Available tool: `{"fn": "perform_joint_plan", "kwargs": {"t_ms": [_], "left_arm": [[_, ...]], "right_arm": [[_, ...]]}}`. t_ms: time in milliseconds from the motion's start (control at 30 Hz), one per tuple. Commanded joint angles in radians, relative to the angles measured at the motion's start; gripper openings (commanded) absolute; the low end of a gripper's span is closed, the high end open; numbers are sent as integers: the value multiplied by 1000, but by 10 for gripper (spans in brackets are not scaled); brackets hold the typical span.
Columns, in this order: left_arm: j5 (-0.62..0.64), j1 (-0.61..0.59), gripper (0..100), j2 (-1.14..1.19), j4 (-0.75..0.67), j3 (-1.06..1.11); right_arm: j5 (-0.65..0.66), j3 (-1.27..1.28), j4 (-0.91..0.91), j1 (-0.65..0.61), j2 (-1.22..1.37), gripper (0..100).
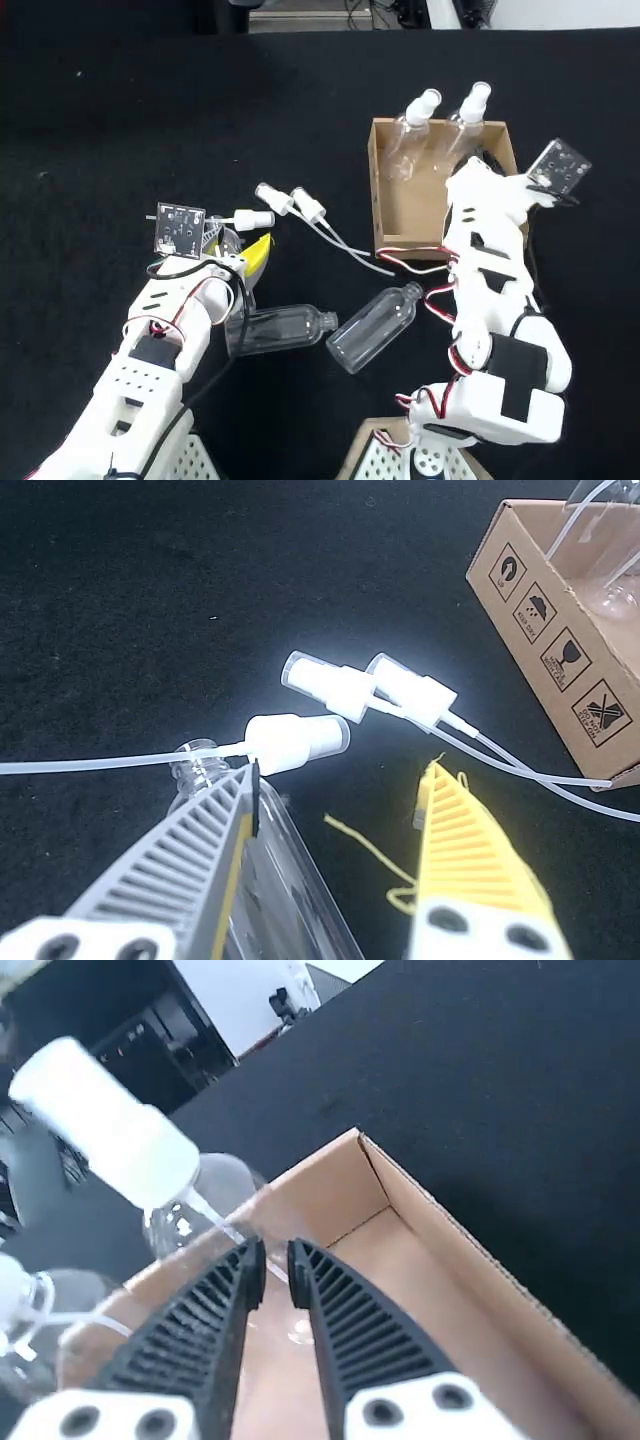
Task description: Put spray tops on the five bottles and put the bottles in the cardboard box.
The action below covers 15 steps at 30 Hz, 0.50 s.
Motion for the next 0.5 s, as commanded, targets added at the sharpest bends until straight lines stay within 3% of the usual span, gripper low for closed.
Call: {"fn": "perform_joint_plan", "kwargs": {"t_ms": [0, 467], "left_arm": [[6, 4, 254, -18, -25, -15], [6, 4, 254, -21, -25, -15]], "right_arm": [[-64, -67, -21, 25, -8, 11], [-63, -189, -25, 38, 148, 11]]}}
